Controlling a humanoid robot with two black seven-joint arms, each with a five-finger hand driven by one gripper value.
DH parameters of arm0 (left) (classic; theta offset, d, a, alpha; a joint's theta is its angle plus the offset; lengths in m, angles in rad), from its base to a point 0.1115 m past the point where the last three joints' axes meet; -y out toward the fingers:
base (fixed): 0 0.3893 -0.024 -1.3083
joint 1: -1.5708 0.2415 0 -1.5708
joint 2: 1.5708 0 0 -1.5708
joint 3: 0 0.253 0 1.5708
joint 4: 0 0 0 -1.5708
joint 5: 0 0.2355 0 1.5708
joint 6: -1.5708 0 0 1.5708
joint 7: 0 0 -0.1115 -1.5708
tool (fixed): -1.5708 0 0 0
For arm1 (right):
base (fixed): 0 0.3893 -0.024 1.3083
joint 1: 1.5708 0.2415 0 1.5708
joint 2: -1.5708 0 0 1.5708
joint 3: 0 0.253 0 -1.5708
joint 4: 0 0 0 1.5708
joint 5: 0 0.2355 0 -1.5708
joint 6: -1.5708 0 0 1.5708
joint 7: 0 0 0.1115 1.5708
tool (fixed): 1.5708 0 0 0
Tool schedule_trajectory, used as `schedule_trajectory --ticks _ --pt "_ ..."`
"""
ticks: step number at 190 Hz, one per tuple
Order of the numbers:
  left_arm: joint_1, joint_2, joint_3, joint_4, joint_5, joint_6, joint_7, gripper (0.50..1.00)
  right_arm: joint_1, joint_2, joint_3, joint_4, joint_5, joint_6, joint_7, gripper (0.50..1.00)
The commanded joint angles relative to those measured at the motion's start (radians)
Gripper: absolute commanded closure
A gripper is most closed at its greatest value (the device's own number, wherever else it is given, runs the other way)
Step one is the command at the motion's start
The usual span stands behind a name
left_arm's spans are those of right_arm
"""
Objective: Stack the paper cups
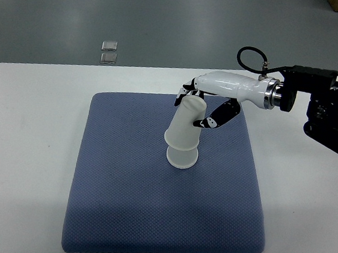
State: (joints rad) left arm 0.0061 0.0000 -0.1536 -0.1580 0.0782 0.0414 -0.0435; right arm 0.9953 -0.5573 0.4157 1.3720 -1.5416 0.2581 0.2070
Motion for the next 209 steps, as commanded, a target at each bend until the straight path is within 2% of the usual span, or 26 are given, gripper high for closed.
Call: schedule_trajectory --ticks 1,23,31,133,179,209 --pt "0.000 0.000 0.000 0.000 0.000 0.000 0.001 0.500 -0.001 0.000 0.000 -0.001 0.000 -0.002 0.003 0.734" --pt "0.000 0.000 0.000 0.000 0.000 0.000 0.001 0.500 0.000 -0.001 0.000 -0.001 0.000 -0.002 0.005 0.656" --pt "0.000 0.000 0.000 0.000 0.000 0.000 0.001 0.500 0.000 -0.001 0.000 -0.001 0.000 -0.002 0.005 0.642" --pt "0.000 0.000 0.000 0.000 0.000 0.000 0.001 0.500 0.006 -0.012 0.021 -0.016 0.029 -0.003 0.002 0.630" --pt "0.000 0.000 0.000 0.000 0.000 0.000 0.001 0.500 -0.007 0.027 0.166 -0.188 0.247 -0.007 -0.054 0.632" --pt "0.000 0.000 0.000 0.000 0.000 0.000 0.001 0.500 -0.064 0.099 0.267 -0.367 0.405 -0.079 -0.086 0.632"
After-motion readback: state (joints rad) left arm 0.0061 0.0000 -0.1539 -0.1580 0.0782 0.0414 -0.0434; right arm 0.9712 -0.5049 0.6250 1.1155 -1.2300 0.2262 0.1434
